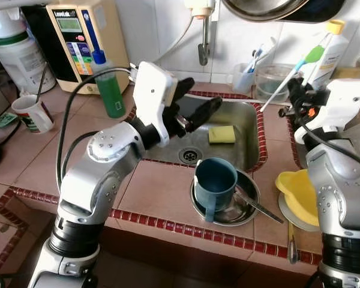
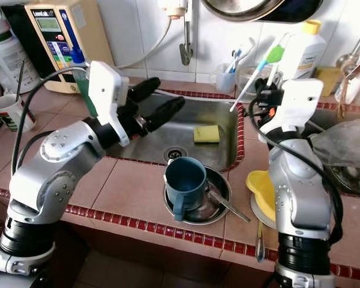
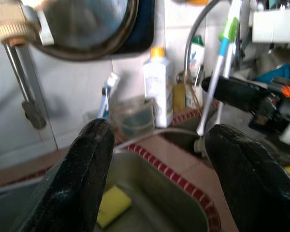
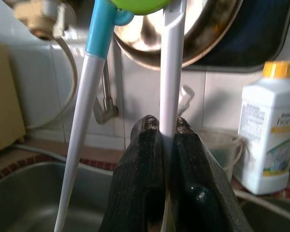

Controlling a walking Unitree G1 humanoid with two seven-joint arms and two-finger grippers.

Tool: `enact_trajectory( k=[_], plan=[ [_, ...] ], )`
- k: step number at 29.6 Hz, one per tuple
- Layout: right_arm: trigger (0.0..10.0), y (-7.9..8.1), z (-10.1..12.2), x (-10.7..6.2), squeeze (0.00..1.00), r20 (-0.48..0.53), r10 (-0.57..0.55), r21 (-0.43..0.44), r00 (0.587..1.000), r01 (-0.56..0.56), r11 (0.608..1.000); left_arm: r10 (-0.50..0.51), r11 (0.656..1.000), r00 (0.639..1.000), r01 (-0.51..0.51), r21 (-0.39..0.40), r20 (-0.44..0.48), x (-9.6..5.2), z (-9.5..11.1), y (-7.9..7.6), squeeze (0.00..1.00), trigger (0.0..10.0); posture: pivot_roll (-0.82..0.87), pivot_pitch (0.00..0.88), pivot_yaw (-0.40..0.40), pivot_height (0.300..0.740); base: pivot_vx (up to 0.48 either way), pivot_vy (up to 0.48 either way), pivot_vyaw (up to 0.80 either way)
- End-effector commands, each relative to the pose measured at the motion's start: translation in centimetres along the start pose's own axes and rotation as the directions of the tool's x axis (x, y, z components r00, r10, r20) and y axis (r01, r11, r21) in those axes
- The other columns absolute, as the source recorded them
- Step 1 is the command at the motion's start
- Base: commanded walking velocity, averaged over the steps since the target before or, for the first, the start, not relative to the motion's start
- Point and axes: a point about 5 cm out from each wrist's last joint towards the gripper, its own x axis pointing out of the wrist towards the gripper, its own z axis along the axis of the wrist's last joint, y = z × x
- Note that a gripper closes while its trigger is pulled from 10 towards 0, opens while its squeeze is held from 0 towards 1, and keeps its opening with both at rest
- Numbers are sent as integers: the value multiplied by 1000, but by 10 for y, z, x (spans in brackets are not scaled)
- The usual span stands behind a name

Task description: Kitchen organization

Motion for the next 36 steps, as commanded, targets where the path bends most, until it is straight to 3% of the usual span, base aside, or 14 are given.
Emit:
enact_trajectory(
  k=[1,12,22,27,36],
  plan=[
    [10000,0,1,7,0,-20,-1,24,1000,2,1000,-37,999,999,37,11,-22,-3,-2,-6,0,10000,-125,125,72,740,0,0,0],
    [10000,-3,-8,37,0,-138,25,74,990,-15,997,-81,996,994,83,19,-69,-9,-8,-13,0,10000,-106,168,70,740,0,0,0],
    [10000,8,-14,55,0,-238,172,128,956,-145,981,-79,997,996,80,17,-48,-7,2,-15,0,10000,-97,201,59,740,0,0,0],
    [10000,15,-15,63,0,-284,271,118,920,-247,962,-90,995,995,91,29,-38,-6,7,-17,0,10000,-93,210,55,740,0,0,0],
    [10000,31,-16,72,0,-324,425,211,845,-373,903,-90,995,995,91,27,-29,-5,15,-17,0,10000,-78,222,47,740,0,0,0]
  ],
)
